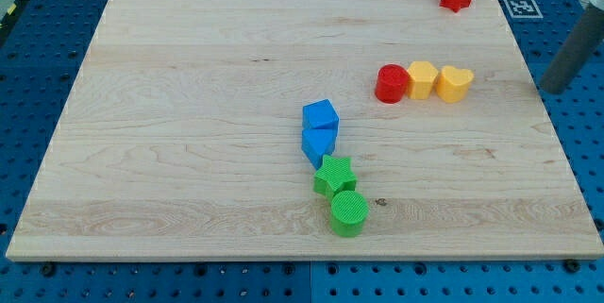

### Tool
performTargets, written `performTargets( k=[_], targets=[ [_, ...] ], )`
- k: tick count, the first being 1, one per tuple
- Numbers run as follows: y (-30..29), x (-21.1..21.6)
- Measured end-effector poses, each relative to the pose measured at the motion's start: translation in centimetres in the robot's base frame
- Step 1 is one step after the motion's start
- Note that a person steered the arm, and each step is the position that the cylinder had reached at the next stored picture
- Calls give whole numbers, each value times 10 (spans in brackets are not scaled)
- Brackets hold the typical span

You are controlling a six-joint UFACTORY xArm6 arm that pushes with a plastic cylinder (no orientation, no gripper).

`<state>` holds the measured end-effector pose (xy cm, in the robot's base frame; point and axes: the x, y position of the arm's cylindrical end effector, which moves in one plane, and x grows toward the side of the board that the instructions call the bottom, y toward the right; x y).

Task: Place the red star vertically above the yellow pentagon

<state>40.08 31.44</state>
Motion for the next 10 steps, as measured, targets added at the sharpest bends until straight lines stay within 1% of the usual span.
performTargets(
  k=[2,5,7,8,9,10],
  targets=[
    [0,-67],
    [0,-123],
    [-9,-195],
    [-28,-209],
    [-51,-209],
    [-54,-188]
  ],
)
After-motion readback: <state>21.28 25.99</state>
